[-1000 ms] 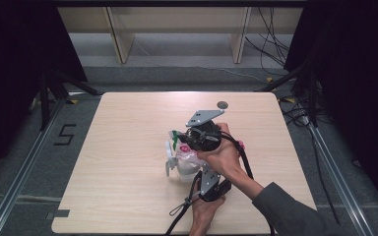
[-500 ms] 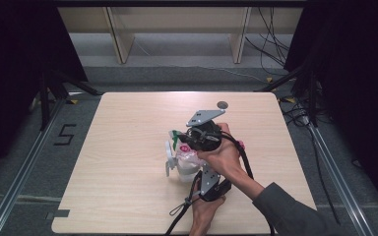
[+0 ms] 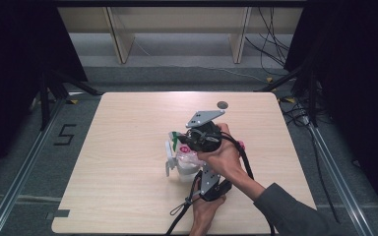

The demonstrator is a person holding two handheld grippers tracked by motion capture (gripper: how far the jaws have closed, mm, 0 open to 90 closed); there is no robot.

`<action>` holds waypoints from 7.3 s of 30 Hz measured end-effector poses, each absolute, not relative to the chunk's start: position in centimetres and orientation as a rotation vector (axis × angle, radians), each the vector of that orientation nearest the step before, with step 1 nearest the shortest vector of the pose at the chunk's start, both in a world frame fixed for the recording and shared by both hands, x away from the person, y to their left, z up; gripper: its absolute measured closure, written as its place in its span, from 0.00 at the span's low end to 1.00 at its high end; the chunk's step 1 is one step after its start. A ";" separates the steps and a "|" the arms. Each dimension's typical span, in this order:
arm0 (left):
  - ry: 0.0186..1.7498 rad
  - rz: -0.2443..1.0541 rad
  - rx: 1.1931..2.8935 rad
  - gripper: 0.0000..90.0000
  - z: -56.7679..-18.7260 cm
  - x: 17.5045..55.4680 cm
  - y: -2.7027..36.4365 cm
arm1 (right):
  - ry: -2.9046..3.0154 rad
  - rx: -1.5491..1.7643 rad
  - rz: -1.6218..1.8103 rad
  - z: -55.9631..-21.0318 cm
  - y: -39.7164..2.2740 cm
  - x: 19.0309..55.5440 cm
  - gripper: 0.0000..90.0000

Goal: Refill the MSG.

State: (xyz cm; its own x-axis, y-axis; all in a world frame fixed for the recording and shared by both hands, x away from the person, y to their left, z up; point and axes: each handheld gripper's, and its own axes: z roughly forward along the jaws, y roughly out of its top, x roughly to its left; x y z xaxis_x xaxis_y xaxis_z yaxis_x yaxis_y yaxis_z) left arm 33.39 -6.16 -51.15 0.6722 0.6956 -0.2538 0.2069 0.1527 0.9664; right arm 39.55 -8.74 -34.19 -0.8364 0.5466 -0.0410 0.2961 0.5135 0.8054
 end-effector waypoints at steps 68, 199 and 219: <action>0.823 0.405 1.399 0.81 -51.1 33.7 -5.9 | 2.495 0.683 1.207 -34.4 -7.9 39.7 1.00; 0.844 0.481 1.525 0.80 -51.5 33.6 -5.5 | 2.466 0.691 1.347 -33.7 -10.4 39.7 1.00; 0.884 0.461 1.556 0.66 -52.1 33.5 -4.8 | 2.359 0.753 1.560 -33.6 -14.7 38.4 1.00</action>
